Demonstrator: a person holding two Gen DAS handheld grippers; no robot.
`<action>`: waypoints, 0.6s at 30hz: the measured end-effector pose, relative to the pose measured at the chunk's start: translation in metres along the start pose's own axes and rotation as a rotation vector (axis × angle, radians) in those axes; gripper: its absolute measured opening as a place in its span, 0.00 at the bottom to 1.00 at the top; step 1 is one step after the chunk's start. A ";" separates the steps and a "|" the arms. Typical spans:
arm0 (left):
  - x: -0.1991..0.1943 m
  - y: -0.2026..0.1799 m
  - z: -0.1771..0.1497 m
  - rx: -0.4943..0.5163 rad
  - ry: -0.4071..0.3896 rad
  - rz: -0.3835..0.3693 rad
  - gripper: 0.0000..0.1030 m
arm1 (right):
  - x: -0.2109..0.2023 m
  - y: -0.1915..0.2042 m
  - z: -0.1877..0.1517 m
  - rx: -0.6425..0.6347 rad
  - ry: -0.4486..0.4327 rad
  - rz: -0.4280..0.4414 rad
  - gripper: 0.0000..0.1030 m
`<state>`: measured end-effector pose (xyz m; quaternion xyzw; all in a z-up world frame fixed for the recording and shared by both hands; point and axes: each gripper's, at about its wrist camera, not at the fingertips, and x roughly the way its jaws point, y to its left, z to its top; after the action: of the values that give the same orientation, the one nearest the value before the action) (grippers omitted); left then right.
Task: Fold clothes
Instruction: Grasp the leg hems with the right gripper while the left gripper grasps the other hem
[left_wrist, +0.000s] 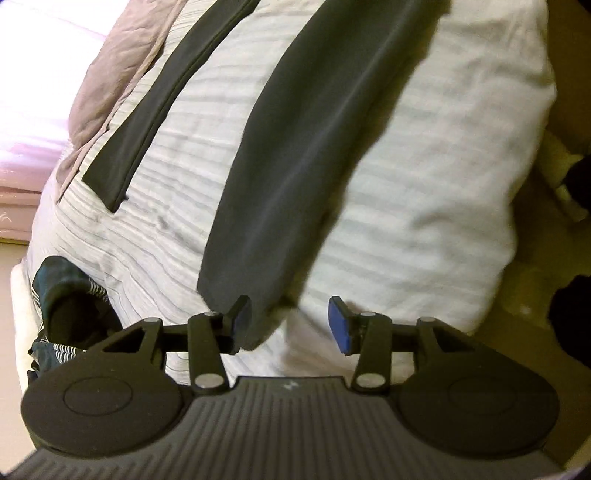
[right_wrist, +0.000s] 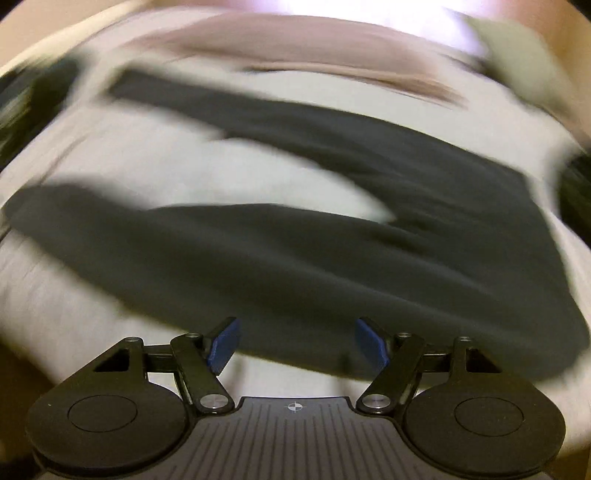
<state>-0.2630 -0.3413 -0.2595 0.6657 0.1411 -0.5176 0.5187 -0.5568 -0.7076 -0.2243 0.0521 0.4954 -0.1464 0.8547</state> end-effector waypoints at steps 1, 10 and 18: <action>0.007 0.003 -0.005 0.004 -0.018 0.007 0.43 | 0.005 0.008 0.003 -0.054 0.009 -0.003 0.70; 0.017 0.048 -0.012 -0.023 -0.125 -0.005 0.04 | 0.049 0.082 0.029 -0.535 0.090 -0.028 0.32; -0.052 0.046 -0.037 -0.035 -0.113 -0.128 0.05 | 0.041 0.089 0.015 -0.536 0.182 -0.003 0.34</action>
<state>-0.2312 -0.3117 -0.1936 0.6157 0.1632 -0.5840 0.5032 -0.4984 -0.6343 -0.2574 -0.1636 0.5913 -0.0059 0.7897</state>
